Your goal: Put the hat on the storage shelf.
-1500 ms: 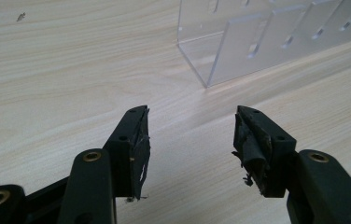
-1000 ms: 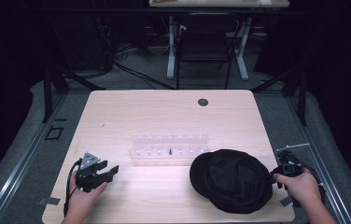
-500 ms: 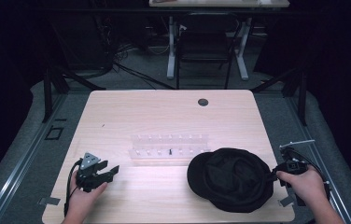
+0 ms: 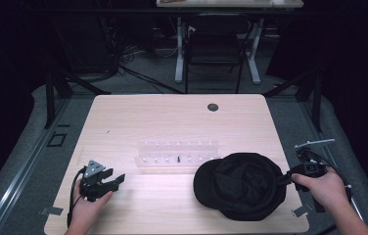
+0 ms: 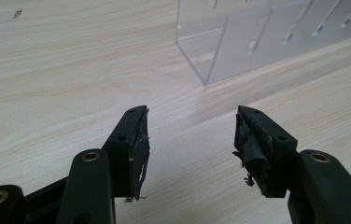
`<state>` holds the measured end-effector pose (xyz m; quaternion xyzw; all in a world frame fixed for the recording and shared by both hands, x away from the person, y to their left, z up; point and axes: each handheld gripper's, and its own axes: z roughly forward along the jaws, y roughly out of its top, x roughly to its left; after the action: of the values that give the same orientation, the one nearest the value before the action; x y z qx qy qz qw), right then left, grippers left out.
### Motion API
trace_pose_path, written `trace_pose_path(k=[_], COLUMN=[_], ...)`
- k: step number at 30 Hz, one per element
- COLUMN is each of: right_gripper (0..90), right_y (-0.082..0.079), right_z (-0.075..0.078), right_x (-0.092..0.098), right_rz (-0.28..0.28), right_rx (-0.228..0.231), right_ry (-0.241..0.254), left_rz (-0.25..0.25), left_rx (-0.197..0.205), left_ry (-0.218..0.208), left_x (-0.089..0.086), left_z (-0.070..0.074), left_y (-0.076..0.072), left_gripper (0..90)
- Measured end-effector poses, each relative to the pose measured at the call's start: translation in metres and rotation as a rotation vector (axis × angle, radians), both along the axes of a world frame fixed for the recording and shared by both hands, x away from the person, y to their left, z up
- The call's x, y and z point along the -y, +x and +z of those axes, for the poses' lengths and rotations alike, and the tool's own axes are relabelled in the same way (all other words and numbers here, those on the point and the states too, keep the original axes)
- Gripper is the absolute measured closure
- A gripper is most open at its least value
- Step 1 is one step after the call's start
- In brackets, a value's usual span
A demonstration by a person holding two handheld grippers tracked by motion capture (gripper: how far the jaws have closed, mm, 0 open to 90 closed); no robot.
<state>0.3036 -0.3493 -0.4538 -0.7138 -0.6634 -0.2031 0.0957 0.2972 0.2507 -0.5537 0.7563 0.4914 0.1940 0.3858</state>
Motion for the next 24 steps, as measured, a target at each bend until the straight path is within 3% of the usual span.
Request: trace_pose_path(k=[2, 4, 6, 12, 17, 24], right_gripper=[88.3, 88.2, 88.3, 88.3, 88.3, 88.3], right_y=[0.001, 0.000, 0.001, 0.000, 0.001, 0.000], right_z=[0.004, 0.006, 0.010, 0.017, 0.028, 0.038], right_x=[0.001, 0.000, 0.000, -0.004, -0.007, -0.015], right_rz=[0.034, 0.020, 0.040, 0.009, 0.045, 0.031], right_rx=[-0.007, 0.002, -0.006, 0.010, 0.013, 0.020], right_ry=[0.006, 0.028, 0.030, 0.028, 0.060, 0.050], left_rz=[-0.001, 0.001, 0.005, 0.002, 0.005, 0.002], left_rx=[-0.001, 0.000, 0.005, -0.002, -0.001, 0.000], left_ry=[0.000, 0.000, -0.003, 0.001, -0.002, 0.001], left_x=[0.000, 0.000, 0.000, 0.001, 0.000, 0.001], left_z=[0.000, 0.000, -0.001, -0.002, -0.001, -0.001], left_y=[0.000, 0.000, 0.000, 0.002, 0.001, 0.001], left_gripper=[45.2, 45.2, 45.2, 45.2, 45.2, 45.2])
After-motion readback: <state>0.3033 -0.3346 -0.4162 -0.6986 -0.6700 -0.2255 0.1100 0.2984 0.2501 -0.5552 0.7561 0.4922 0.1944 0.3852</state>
